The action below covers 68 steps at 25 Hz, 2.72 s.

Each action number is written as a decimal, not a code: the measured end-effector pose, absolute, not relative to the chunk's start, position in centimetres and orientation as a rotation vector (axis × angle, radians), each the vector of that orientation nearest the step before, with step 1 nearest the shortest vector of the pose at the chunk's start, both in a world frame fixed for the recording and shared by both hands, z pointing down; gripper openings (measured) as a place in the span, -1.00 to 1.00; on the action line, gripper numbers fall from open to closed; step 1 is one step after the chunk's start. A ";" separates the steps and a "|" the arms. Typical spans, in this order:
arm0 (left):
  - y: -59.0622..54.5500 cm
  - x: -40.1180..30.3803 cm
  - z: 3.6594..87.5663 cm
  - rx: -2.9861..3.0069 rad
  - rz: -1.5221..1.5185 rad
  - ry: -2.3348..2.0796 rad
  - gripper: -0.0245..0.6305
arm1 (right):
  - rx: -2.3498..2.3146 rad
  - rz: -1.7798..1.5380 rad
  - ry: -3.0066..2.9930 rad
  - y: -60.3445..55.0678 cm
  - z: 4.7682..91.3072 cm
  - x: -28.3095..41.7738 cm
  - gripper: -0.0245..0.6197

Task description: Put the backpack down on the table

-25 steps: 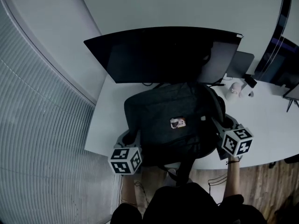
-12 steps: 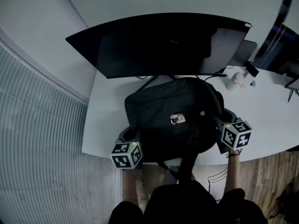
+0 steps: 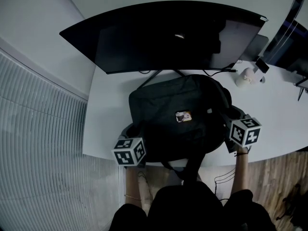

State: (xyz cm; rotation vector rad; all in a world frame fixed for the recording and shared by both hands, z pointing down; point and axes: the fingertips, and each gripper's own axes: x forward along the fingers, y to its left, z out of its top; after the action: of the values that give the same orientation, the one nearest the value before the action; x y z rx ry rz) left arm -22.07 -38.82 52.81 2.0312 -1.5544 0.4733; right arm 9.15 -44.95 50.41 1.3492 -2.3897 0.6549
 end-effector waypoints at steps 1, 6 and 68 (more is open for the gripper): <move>-38.9 -22.1 53.0 2.029 0.474 -1.554 -0.74 | 1.350 0.660 -2.383 -45.0 50.6 9.2 -0.57; -39.4 -22.4 53.9 2.002 0.479 -1.547 -0.68 | 1.352 0.726 -2.334 -45.1 52.2 9.6 -0.57; -35.1 -20.8 46.6 2.151 0.488 -1.839 -0.87 | 1.547 0.447 -2.467 -40.7 46.4 12.1 -0.84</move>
State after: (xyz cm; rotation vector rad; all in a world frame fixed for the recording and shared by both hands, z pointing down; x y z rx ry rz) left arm -20.81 -35.06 46.63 2.1515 -1.8386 0.4883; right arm 12.10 -40.67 46.44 1.5471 -2.4667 0.4471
